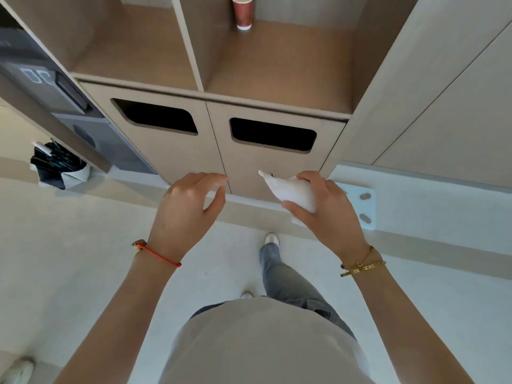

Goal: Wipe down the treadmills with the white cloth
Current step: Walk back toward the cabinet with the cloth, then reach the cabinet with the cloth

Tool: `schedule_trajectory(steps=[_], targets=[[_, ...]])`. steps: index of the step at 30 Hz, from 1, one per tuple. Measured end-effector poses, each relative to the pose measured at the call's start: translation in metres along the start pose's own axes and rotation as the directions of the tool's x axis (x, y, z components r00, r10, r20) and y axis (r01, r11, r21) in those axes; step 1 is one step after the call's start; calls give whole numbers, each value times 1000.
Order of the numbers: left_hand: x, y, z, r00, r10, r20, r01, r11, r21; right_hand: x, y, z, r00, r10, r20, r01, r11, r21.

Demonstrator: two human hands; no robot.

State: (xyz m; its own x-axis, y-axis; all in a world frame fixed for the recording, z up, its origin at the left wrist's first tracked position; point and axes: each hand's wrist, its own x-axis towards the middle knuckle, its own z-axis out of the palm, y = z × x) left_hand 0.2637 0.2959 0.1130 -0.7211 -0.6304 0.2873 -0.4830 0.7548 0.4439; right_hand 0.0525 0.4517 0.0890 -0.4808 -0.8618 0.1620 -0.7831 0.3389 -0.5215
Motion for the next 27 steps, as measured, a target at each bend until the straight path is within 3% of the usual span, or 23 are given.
schedule_trajectory(steps=[6,13,27], targets=[[108,-35,29,999,43,-2,-43,999,-19,106,24,8,999,25,-48,-24,999,24],[237,-66,86,999,-14,-31,13,999,-45,238,63,12,998,-12,-65,15,999,38],[360,-111,151,999,-13,31,11,998,57,379,142,70,990,-58,-125,27,972,-234]])
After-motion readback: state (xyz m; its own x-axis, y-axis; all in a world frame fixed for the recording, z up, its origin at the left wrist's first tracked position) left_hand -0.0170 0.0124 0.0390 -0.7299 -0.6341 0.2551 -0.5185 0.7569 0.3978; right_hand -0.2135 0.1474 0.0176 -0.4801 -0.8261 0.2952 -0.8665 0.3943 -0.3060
